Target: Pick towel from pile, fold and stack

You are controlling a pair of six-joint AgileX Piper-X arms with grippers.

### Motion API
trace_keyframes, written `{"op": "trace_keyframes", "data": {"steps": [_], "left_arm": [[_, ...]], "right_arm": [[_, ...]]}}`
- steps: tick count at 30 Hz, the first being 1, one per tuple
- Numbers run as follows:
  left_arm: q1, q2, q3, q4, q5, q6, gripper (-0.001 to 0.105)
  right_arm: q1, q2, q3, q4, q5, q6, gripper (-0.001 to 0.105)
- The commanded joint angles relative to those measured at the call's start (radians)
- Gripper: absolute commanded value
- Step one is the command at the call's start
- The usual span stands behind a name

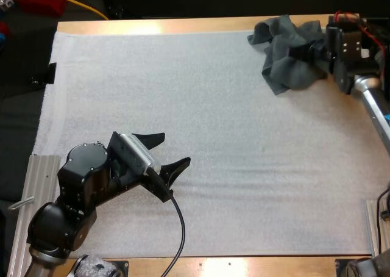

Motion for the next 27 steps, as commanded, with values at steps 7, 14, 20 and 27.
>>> {"op": "trace_keyframes", "data": {"steps": [7,14,20,27], "left_arm": [[-0.004,-0.002,-0.006,-0.016,-0.002,-0.001,0.071],[-0.004,-0.002,-0.006,-0.016,-0.002,-0.001,0.071],[-0.004,-0.002,-0.006,-0.016,-0.002,-0.001,0.071],[-0.004,-0.002,-0.006,-0.016,-0.002,-0.001,0.071]], "right_arm": [[0.002,-0.176,-0.009,-0.007,-0.073,-0.003,0.000],[0.060,-0.299,-0.009,-0.007,-0.089,-0.055,0.000],[0.168,-0.371,-0.009,0.031,-0.087,-0.074,0.001],[0.327,-0.378,-0.009,0.055,-0.060,-0.079,0.001]]}}
